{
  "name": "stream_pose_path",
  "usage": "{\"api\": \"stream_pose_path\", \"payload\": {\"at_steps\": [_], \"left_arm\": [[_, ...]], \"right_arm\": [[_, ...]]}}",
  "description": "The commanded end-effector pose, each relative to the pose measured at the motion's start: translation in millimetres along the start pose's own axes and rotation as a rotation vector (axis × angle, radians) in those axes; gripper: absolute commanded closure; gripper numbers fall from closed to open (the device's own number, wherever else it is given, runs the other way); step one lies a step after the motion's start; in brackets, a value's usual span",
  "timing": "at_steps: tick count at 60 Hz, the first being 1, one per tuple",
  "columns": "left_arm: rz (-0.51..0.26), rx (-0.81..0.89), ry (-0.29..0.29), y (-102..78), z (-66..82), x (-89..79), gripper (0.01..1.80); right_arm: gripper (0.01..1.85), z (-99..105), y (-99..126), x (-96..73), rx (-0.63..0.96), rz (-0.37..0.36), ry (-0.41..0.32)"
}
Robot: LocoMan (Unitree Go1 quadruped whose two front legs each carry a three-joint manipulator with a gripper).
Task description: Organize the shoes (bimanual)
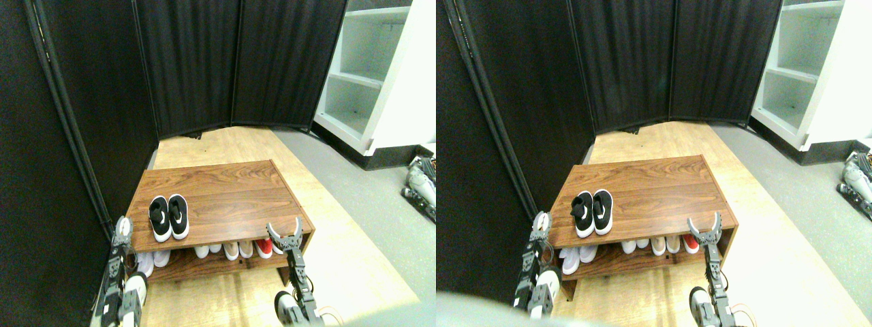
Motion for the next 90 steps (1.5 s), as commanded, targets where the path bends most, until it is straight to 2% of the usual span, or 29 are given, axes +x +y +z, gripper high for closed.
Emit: {"api": "stream_pose_path", "payload": {"at_steps": [1, 10, 23, 29, 38, 53, 69, 82, 90], "left_arm": [[-0.039, -0.025, 0.000, -5.1, -0.3, -16.4, 1.80], [0.046, -0.137, -0.036, -8.5, -8.1, -38.0, 1.80], [0.124, -0.239, -0.026, -10.1, -16.4, -59.3, 1.80], [0.132, -0.247, -0.020, -7.8, -17.5, -61.7, 1.70], [0.135, -0.240, 0.004, -6.6, -19.2, -65.2, 1.43], [0.134, -0.249, 0.014, -4.4, -17.2, -67.4, 1.25], [0.134, -0.225, -0.011, -1.9, -14.8, -65.5, 1.29], [0.123, -0.223, 0.003, -0.1, -13.2, -64.6, 1.32], [0.122, -0.231, 0.014, -0.8, -12.1, -66.7, 1.24]], "right_arm": [[1.21, -1, 5, 1.8, -0.003, 0.027, -0.012], [1.27, -2, 5, 1.0, 0.023, 0.019, -0.009], [1.25, -3, 6, -2.1, 0.048, 0.005, -0.007], [1.25, -4, 6, -3.2, 0.067, 0.004, 0.001], [1.25, -6, 6, -6.0, 0.057, 0.010, 0.008], [1.26, -7, 6, -8.3, 0.066, 0.014, 0.012], [1.25, -9, 6, -8.9, 0.080, 0.010, 0.023], [1.27, -11, 8, -8.2, 0.079, 0.008, 0.024], [1.28, -12, 8, -6.0, 0.087, 0.015, 0.027]]}}
